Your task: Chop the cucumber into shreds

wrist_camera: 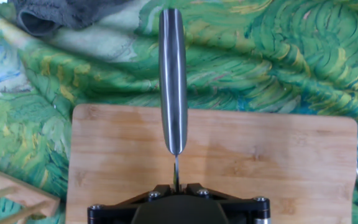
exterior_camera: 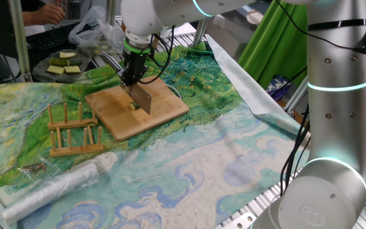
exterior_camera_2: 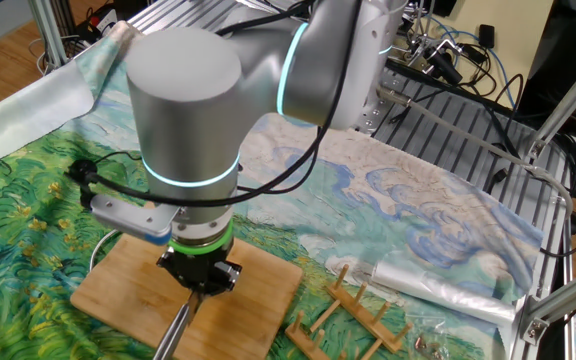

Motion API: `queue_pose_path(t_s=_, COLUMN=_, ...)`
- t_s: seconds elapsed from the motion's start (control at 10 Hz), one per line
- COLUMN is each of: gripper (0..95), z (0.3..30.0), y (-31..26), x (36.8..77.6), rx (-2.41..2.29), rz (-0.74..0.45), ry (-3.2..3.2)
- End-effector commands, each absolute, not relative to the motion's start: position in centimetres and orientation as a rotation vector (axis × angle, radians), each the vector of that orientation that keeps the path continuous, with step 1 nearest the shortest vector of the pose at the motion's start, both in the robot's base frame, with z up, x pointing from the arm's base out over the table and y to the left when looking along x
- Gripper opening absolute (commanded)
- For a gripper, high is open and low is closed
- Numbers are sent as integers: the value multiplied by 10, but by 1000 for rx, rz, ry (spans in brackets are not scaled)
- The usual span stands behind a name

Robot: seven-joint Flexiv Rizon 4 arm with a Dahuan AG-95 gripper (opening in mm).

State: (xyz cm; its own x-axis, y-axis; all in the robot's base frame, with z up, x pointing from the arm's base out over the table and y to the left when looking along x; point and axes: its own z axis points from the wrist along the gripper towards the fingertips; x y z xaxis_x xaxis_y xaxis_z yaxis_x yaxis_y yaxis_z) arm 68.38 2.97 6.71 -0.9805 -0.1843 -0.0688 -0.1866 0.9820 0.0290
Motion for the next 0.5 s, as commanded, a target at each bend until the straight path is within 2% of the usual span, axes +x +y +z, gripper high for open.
queue_pose_path(t_s=0.1, gripper=0, z=66, y=30, x=679, rx=-279, rz=54, ry=3054)
queue_pose_path(t_s=0.5, gripper=0, z=67, y=30, x=674, rx=-274, rz=57, ry=3049)
